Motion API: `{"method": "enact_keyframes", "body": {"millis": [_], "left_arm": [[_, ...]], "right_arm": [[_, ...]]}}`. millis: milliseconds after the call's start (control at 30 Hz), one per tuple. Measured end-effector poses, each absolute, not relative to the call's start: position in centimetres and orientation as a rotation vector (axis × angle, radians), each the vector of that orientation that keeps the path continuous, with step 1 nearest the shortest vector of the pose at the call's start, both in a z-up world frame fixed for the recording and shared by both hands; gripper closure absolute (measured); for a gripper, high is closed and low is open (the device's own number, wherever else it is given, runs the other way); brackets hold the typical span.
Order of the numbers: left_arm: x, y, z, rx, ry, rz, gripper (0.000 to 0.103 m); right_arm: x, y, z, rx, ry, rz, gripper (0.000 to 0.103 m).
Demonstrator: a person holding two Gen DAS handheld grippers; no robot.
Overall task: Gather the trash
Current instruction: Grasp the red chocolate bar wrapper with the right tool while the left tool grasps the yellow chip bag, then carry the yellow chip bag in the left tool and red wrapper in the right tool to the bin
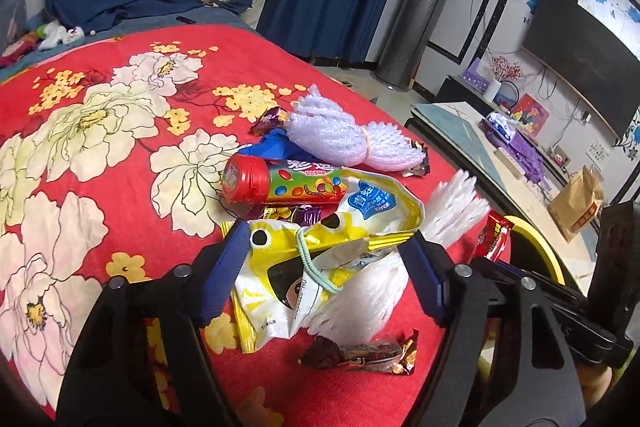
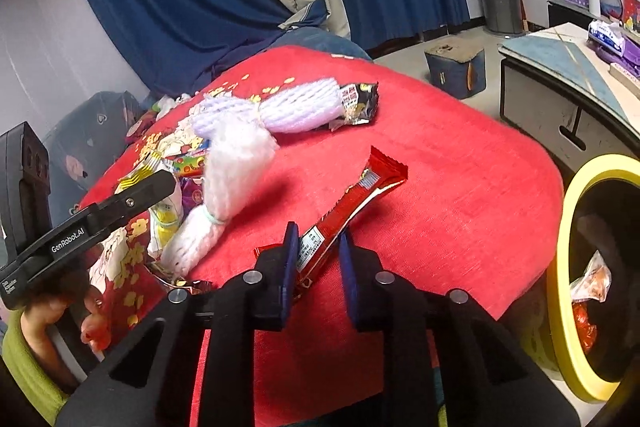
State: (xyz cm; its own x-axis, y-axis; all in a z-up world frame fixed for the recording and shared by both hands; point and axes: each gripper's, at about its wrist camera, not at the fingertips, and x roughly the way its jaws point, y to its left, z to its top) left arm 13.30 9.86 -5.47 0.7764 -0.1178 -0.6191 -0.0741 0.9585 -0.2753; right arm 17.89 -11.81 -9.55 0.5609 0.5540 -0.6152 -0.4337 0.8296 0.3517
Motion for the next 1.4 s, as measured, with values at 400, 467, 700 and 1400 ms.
{"method": "enact_keyframes", "body": {"millis": [400, 467, 700, 1400], "left_arm": [[11.5, 9.3, -2.1, -0.291, 0.594, -0.053, 0.042], [11.4, 9.2, -1.6, -0.291, 0.58, -0.057, 0.042], [11.0, 8.0, -0.1, -0.291, 0.539, -0.096, 0.042], [12.3, 0.7, 1.3, -0.21, 0.514, -0.247, 0.042]], "right_arm": [[16.6, -11.8, -7.4, 0.104, 0.692, 0.604, 0.088], [16.4, -11.8, -7.0, 0.097, 0.675, 0.607, 0.088], [15.7, -12.6, -5.3, 0.069, 0.62, 0.616, 0.089], [15.1, -20.0, -1.2, 0.04, 0.49, 0.504, 0.089]]}}
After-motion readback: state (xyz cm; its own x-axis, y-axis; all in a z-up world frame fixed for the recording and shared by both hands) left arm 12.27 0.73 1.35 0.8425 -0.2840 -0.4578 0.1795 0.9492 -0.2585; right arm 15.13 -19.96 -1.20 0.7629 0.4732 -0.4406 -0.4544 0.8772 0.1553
